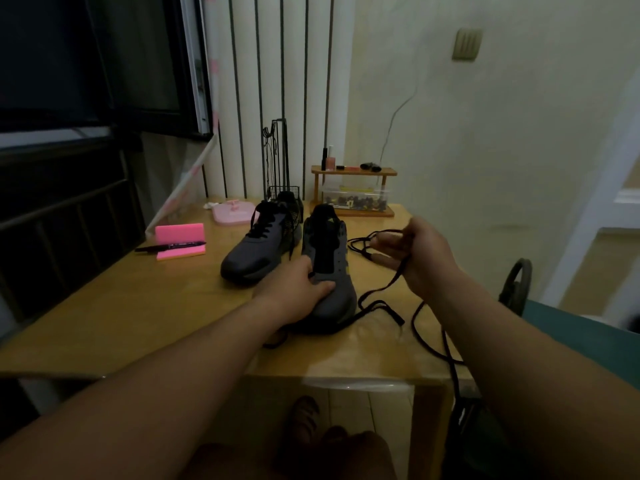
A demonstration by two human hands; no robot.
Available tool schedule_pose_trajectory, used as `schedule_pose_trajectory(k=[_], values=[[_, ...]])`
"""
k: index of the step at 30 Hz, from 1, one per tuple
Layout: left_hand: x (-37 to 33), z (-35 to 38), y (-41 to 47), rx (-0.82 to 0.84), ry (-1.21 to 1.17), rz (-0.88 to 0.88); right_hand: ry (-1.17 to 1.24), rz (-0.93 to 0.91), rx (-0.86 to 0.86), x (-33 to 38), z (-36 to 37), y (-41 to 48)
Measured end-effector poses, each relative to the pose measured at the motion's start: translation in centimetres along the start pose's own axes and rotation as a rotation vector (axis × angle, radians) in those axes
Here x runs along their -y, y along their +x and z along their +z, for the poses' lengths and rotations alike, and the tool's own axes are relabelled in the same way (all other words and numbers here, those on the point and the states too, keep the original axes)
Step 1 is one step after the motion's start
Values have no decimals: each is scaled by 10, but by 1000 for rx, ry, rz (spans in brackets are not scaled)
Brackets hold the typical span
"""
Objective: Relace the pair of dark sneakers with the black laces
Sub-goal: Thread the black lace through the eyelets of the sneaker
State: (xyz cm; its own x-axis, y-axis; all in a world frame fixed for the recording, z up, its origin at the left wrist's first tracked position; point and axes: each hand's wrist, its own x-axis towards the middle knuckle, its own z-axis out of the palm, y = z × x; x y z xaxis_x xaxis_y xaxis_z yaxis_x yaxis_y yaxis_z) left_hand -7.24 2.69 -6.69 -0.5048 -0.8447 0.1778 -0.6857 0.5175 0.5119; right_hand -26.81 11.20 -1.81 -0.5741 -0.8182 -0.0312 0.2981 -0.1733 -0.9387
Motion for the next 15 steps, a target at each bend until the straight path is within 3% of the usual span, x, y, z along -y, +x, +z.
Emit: schedule_pose_trajectory(k=[3,7,12,15], values=[[-2,-9,3,-33,-89,19,-319,-71,13,7,4,-5],[-34,-42,5,-31,-573,20,-680,-170,251,23,31,-18],[-57,-75,9,296,-1262,-3,-638,-285,328,46,70,-25],[-53,-90,15,287,-1268,-49,-543,-292,305,42,82,-24]])
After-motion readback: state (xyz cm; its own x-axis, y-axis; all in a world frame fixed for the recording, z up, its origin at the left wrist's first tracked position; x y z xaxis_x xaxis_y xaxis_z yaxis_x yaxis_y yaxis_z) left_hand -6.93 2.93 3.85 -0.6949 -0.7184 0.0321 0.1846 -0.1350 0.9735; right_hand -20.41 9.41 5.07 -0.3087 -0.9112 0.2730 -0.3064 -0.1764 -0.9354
